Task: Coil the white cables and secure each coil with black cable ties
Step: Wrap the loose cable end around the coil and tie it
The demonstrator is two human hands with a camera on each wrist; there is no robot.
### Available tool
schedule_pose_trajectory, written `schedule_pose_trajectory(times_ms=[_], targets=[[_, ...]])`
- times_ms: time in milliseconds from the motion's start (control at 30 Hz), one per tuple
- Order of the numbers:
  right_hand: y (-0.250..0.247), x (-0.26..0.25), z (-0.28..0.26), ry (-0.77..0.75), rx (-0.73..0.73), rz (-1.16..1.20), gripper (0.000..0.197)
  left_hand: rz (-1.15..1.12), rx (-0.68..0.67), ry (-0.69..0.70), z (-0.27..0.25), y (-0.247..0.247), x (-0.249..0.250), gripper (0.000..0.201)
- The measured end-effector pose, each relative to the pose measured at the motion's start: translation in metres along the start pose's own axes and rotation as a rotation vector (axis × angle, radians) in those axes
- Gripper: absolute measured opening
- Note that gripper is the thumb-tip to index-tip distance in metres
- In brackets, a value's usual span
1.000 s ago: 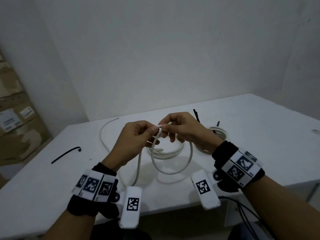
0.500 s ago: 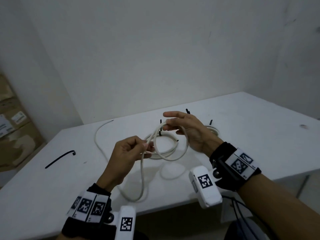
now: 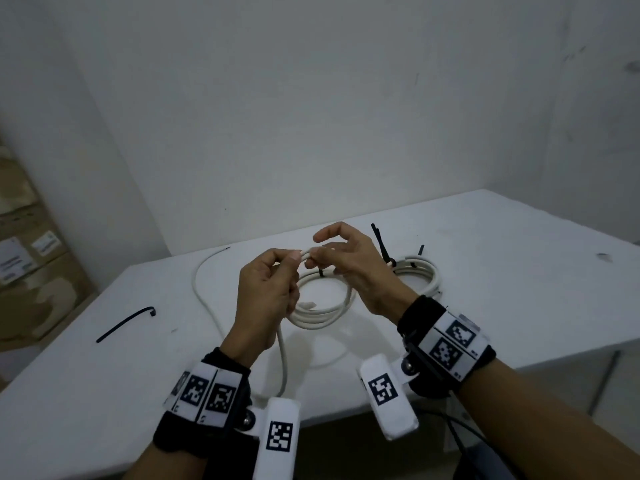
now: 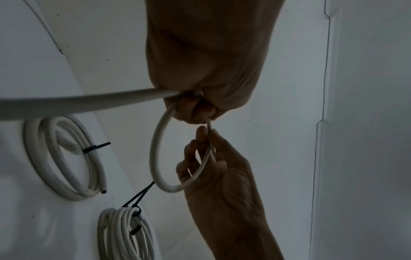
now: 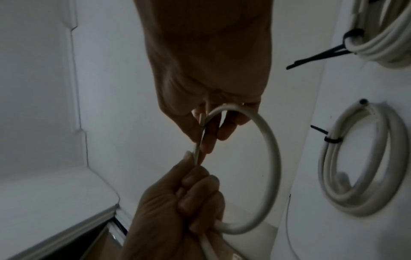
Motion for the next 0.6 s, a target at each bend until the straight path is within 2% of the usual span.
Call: schedule_pose_trajectory(times_ms=[67, 133, 167, 200, 233, 300, 333, 400, 533, 600], targets=[[-0.003, 0.002, -0.003, -0.028, 0.103, -0.25, 0.027, -0.042, 0.047, 0.027, 0.003, -0.003, 0.001, 0.015], [-0.008, 0.007, -0.011, -0.017, 0.296, -0.453, 0.024, -0.122, 0.128, 0.04, 0.007, -0.008, 0.005, 0.014], [-0.009, 0.009, -0.018, 0.005, 0.346, -0.483, 0.022, -0.174, 0.173, 0.046, 0.01, -0.012, 0.008, 0.014], [-0.007, 0.013, -0.026, 0.044, 0.317, -0.49, 0.026, -0.224, 0.212, 0.055, 0.012, -0.015, 0.011, 0.015], [0.001, 0.019, -0.037, 0.114, 0.196, -0.499, 0.032, -0.267, 0.239, 0.064, 0.013, -0.018, 0.014, 0.016], [0.022, 0.033, -0.064, 0.312, -0.162, -0.547, 0.046, -0.337, 0.265, 0.08, 0.013, -0.022, 0.017, 0.017], [0.033, 0.042, -0.076, 0.398, -0.296, -0.54, 0.052, -0.366, 0.27, 0.083, 0.012, -0.023, 0.018, 0.018], [0.051, 0.054, -0.088, 0.549, -0.39, -0.375, 0.059, -0.404, 0.269, 0.086, 0.008, -0.023, 0.019, 0.017], [0.078, 0.065, -0.081, 0.824, -0.208, 0.409, 0.05, -0.445, 0.279, 0.075, -0.002, -0.026, 0.022, 0.019], [0.09, 0.063, -0.076, 0.895, -0.143, 0.636, 0.042, -0.465, 0.309, 0.075, -0.006, -0.032, 0.027, 0.02]])
Point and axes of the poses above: each hand's wrist, its own z-axis towards the middle knuckle, its own y-axis out of the palm, x = y × z, the point moved 4 cm from there along z, towards the middle knuckle, and after that the axes turned 15 degrees about -z, right-handed, at the moved point
